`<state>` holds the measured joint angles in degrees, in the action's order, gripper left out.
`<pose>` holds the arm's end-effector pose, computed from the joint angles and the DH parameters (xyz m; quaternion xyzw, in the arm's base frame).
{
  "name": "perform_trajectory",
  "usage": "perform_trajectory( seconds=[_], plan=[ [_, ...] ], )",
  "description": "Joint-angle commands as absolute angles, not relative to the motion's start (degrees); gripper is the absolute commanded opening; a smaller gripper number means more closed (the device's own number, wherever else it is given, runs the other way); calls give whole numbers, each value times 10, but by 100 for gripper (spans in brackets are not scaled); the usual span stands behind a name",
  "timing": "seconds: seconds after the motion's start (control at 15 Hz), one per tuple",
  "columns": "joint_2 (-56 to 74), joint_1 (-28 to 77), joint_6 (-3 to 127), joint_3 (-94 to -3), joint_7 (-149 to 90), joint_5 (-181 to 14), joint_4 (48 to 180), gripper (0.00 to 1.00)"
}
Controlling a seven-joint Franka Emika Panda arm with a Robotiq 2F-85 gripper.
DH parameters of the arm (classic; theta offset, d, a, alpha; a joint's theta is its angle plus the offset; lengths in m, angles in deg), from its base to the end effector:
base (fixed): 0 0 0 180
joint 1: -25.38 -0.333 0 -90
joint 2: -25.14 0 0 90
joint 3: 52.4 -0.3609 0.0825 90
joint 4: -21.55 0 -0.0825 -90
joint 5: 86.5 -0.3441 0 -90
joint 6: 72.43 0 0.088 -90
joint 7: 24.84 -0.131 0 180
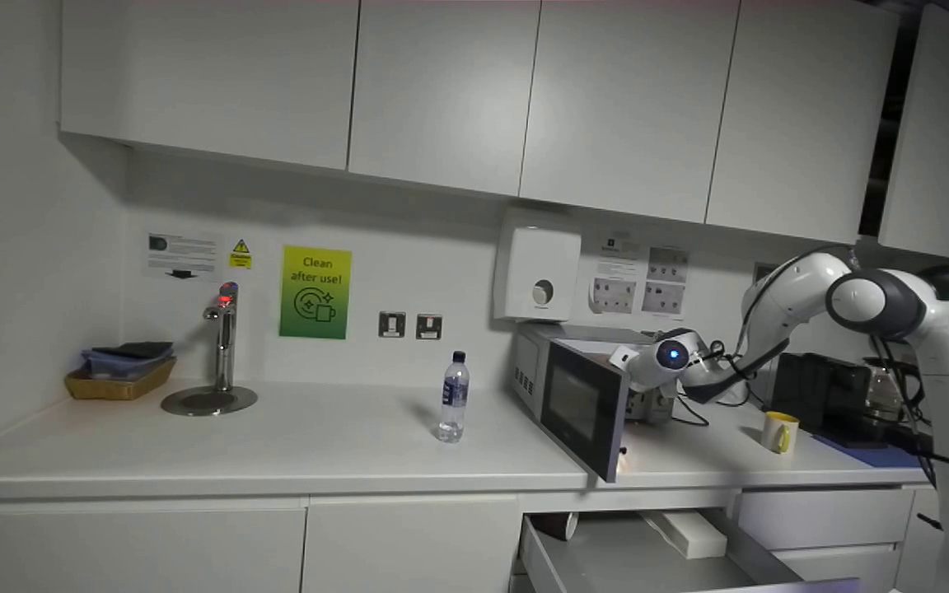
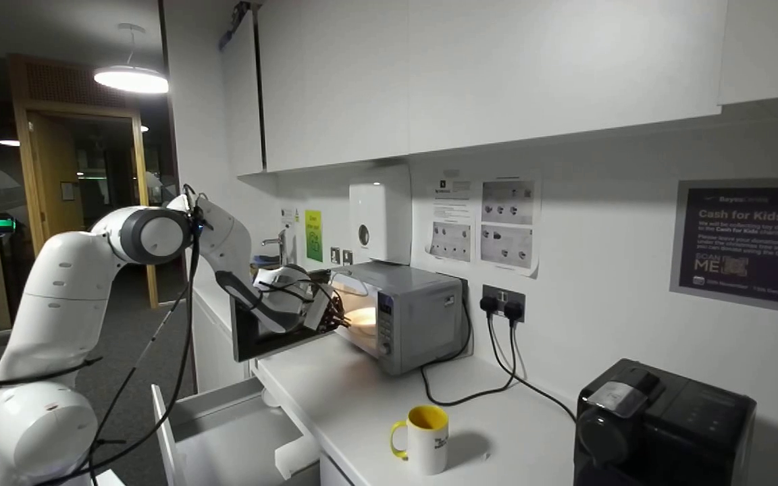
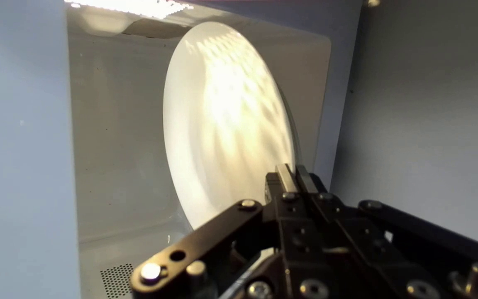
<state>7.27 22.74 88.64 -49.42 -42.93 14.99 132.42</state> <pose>0.6232 0.0388 0.3980 0.6974 0.5308 0.2392 0.4180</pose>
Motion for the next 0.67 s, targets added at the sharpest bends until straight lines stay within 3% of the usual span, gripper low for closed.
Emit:
perform_trajectory(
  seconds=[0.0,0.6],
  plan=[
    [57,242,921,-490,-448,179,1288,1],
    [20,260,961,-492,-439,175,1242,1]
  ],
)
